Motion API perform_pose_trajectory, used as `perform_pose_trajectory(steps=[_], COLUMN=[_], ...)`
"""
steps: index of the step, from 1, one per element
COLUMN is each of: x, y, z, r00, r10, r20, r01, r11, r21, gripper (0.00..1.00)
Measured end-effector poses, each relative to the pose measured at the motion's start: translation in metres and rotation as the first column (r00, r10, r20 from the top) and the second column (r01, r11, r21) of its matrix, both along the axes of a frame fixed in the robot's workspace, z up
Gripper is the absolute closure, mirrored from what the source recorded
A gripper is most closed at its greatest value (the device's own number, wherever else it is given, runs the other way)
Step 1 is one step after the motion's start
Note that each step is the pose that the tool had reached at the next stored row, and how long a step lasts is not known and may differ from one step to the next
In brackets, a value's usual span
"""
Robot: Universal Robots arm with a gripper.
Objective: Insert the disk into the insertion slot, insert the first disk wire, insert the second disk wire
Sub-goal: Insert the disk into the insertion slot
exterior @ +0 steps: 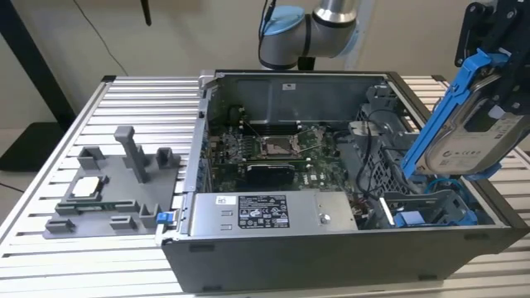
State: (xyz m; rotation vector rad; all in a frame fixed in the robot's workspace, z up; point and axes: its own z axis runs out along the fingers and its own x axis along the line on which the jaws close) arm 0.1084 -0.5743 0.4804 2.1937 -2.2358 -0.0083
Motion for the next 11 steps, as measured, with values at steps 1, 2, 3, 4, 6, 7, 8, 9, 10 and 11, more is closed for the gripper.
perform_pose_trajectory(steps=[1,2,3,4,6,7,8,9,10,11], x=[0.0,0.0,0.0,0.0,0.0,0.0,0.0,0.0,0.0,0.0], y=[0.0,0.0,0.0,0.0,0.0,0.0,0.0,0.0,0.0,0.0], z=[-0.0004,-0.001,-0.0018,-0.0025,-0.004,-0.0048,-0.0056,-0.0064,-0.0073,-0.0081], r00=[1.0,1.0,1.0,1.0,1.0,1.0,1.0,1.0,1.0,1.0], r10=[0.0,0.0,0.0,0.0,0.0,0.0,0.0,0.0,0.0,0.0], r20=[0.0,0.0,0.0,0.0,0.0,0.0,0.0,0.0,0.0,0.0], r01=[0.0,0.0,0.0,0.0,0.0,0.0,0.0,0.0,0.0,0.0], r11=[1.0,1.0,1.0,1.0,1.0,1.0,1.0,1.0,1.0,1.0], r21=[0.0001,0.0001,0.0002,0.0001,0.0002,0.0001,0.0002,0.0002,0.0002,0.0001], gripper=[1.0,1.0,1.0,1.0,1.0,1.0,1.0,1.0,1.0,1.0])
